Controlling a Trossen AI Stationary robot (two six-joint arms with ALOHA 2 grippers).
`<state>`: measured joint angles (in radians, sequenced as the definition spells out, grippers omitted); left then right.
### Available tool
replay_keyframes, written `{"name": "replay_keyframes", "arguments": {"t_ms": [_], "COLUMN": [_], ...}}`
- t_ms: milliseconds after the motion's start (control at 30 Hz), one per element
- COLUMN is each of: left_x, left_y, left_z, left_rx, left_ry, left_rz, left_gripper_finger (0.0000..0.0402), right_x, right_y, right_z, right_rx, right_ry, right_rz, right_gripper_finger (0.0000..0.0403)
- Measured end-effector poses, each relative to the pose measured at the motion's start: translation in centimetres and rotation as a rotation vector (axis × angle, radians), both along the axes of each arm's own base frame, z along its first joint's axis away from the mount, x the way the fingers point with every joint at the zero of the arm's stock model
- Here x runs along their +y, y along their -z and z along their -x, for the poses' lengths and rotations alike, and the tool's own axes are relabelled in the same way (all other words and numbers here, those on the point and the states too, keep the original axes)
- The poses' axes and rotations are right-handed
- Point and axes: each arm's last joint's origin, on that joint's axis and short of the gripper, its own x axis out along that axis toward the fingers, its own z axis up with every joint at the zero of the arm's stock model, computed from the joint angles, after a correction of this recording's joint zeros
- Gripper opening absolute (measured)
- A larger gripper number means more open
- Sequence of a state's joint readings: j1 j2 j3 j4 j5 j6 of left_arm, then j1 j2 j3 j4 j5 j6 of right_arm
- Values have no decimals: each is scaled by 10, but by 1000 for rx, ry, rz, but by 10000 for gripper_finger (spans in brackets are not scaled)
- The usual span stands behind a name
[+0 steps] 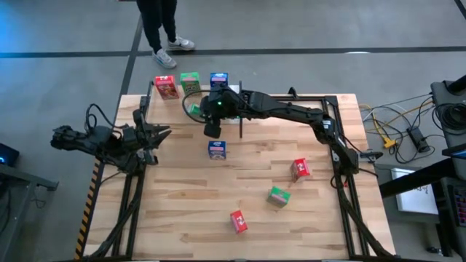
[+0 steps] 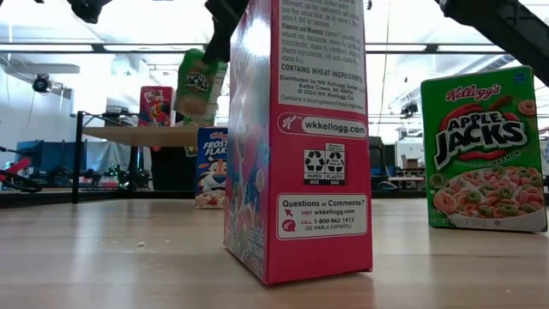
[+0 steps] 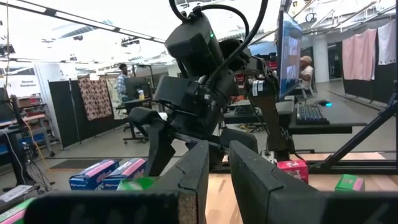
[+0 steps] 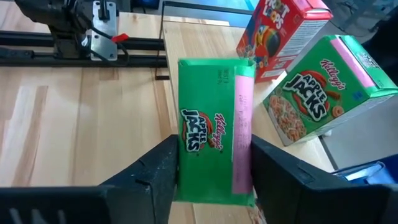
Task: Stack cereal on shelf
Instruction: Put the top green cereal box on the shelf aligned with the other green cereal box
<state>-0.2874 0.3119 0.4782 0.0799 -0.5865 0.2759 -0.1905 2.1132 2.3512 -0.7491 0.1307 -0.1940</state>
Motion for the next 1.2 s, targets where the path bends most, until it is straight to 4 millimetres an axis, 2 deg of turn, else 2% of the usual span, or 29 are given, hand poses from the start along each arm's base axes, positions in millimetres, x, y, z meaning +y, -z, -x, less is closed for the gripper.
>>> {"name": "replay_keyframes", "arguments": {"t_ms": [300,1033,1200], "left_x": [0,-2,-3], "left_y": [0,2,3], "left_z": [0,-7,-9], "left_rx": [0,24,35], "left_ry": [0,0,0], "left_rz": [0,-2,-6], "left_gripper_finger": [48,48,48], "right_x": [0,-9,-7], "right_y": [1,-1,-8], "right_z": [0,1,5], "right_rx": [-2,11,-2], "right_ry": [10,73,72], "right_rz": [-14,102,103], "right_gripper_finger": [209,210,210]}}
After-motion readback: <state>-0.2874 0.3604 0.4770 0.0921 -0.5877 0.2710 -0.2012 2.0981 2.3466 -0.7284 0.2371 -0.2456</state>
